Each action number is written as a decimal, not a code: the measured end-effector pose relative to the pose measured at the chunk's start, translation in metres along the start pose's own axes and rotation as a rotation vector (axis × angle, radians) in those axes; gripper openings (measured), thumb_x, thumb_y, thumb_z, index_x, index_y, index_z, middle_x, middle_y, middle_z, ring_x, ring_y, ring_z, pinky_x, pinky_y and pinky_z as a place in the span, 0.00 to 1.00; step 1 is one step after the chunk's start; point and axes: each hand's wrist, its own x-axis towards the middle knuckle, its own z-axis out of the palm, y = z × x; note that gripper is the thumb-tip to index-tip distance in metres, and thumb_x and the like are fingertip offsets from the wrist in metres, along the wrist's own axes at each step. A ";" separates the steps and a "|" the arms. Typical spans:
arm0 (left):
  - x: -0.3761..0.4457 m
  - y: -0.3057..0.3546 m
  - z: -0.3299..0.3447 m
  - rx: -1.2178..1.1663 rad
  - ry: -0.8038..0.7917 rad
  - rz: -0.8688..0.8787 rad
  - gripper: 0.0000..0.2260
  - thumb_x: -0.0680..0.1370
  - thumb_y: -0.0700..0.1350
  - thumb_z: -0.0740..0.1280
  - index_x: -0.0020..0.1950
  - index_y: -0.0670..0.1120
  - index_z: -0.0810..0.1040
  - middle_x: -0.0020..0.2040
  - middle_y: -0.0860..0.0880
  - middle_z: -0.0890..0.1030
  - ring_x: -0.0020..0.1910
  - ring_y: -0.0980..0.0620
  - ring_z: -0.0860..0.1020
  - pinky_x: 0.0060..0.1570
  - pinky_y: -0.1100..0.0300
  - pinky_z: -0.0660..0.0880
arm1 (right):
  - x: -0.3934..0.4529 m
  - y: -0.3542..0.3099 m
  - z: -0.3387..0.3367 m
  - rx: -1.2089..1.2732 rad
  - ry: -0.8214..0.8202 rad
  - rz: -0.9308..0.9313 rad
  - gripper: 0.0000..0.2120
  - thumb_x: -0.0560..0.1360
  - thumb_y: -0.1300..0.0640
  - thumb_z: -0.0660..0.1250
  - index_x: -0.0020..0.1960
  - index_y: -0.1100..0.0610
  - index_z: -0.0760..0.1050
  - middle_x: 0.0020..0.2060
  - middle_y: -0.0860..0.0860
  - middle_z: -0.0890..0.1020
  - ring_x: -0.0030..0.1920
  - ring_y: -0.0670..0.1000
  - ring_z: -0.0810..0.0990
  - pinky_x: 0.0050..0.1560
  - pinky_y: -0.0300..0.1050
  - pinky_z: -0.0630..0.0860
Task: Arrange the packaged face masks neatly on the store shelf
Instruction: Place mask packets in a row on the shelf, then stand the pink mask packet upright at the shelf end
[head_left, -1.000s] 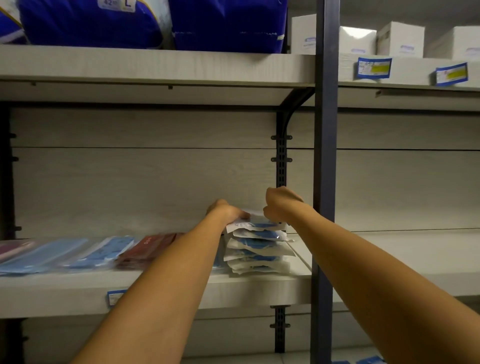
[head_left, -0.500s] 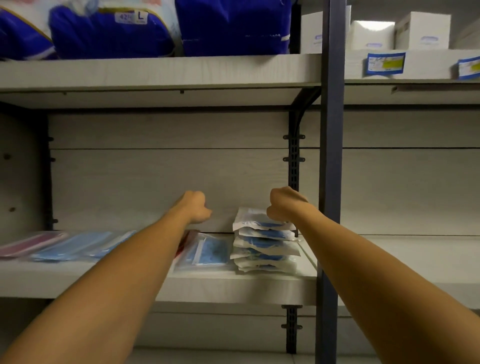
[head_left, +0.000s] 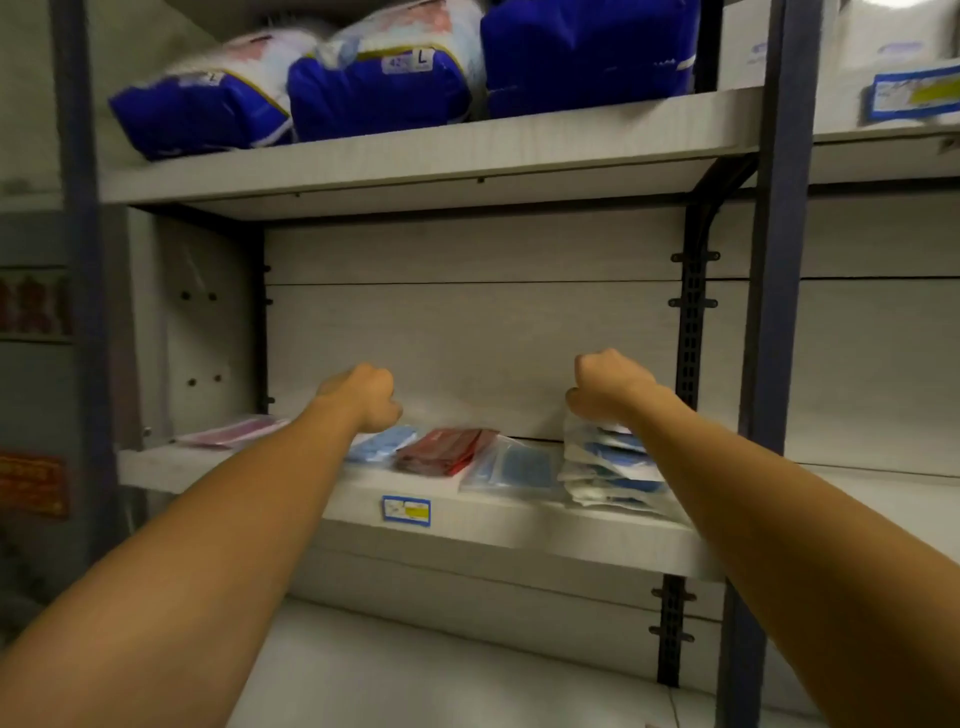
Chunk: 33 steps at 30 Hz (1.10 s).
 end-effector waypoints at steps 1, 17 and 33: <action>-0.007 -0.007 -0.001 0.006 0.001 0.001 0.13 0.79 0.50 0.64 0.57 0.44 0.79 0.55 0.42 0.79 0.50 0.41 0.78 0.52 0.49 0.79 | -0.004 -0.010 0.000 -0.002 0.002 -0.005 0.10 0.79 0.55 0.62 0.57 0.60 0.74 0.45 0.55 0.74 0.46 0.58 0.76 0.45 0.50 0.75; -0.094 -0.152 -0.007 0.016 -0.038 0.017 0.15 0.80 0.50 0.60 0.63 0.45 0.75 0.59 0.43 0.77 0.51 0.44 0.77 0.52 0.49 0.78 | -0.051 -0.187 0.019 -0.001 -0.071 -0.027 0.12 0.79 0.53 0.64 0.58 0.60 0.75 0.51 0.56 0.80 0.48 0.57 0.79 0.47 0.50 0.79; -0.095 -0.283 0.020 0.017 -0.084 -0.027 0.15 0.80 0.49 0.62 0.64 0.47 0.76 0.55 0.45 0.78 0.49 0.47 0.78 0.41 0.55 0.74 | 0.009 -0.332 0.065 0.024 -0.094 -0.170 0.16 0.80 0.52 0.63 0.64 0.60 0.72 0.58 0.57 0.78 0.52 0.57 0.78 0.53 0.49 0.76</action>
